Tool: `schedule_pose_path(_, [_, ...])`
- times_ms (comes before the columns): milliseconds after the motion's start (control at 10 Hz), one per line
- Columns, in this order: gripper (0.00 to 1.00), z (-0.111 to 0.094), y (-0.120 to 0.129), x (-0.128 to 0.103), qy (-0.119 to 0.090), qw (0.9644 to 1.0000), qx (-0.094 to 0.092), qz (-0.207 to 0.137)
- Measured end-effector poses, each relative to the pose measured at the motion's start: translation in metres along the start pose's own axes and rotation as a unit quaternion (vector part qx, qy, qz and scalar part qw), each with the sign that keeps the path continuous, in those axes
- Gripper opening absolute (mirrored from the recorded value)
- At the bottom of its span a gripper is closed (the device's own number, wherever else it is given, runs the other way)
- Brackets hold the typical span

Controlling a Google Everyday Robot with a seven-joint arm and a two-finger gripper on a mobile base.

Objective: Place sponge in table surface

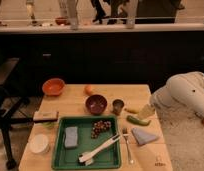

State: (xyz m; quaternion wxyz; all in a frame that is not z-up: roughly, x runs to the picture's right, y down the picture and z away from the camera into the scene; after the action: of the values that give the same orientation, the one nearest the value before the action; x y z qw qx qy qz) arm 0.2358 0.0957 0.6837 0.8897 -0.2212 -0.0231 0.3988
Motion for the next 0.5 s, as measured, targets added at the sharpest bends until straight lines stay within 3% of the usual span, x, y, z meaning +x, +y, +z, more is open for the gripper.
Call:
schedule_pose_path(200, [0.8,0.0,-0.003,0.001,-0.002,0.9982,0.026,0.054])
schedule_pose_path(400, [0.8,0.004,0.01,-0.017,-0.002,0.9941,0.053,0.095])
schedule_pose_path(500, [0.8,0.007,0.018,-0.027,-0.002,0.9926,0.058,0.106])
